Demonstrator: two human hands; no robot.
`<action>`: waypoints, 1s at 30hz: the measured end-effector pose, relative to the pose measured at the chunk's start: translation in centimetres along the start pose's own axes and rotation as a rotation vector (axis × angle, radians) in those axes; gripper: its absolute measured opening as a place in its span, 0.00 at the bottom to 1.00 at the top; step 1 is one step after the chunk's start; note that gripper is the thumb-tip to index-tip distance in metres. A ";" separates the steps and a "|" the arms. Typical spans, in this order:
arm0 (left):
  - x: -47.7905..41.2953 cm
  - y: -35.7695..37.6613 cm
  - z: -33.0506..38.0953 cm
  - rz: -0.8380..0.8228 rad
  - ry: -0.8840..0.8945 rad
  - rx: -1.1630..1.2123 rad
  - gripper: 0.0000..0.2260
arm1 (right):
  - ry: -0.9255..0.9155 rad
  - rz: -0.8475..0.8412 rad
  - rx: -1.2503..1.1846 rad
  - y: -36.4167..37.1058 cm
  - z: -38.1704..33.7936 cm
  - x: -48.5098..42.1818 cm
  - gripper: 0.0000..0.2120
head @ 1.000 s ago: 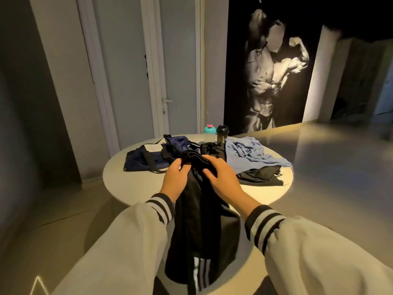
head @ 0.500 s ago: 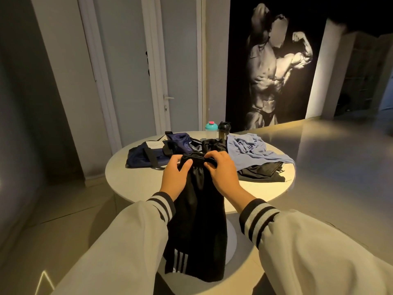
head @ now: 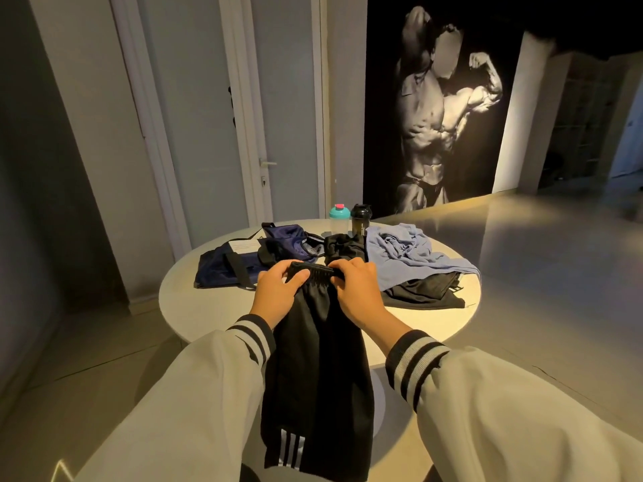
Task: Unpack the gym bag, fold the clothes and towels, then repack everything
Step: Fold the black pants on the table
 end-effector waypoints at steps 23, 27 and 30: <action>-19.8 1.1 3.2 0.102 0.037 0.051 0.10 | -0.064 0.180 -0.095 4.4 6.7 -18.5 0.20; -19.4 1.4 0.3 0.082 0.044 0.091 0.13 | -0.115 0.147 -0.087 6.9 7.4 -17.1 0.20; -16.7 2.0 -3.4 0.041 0.007 0.049 0.12 | -0.134 0.075 -0.027 9.3 7.9 -13.4 0.20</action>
Point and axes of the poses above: each hand's wrist, its own x-axis away from the middle knuckle, its own y-axis out of the palm, z = x × y, the point moved 4 cm from there along -x, towards the middle knuckle, and after that the axes turned 11 degrees about -y, right-handed, at the moved point
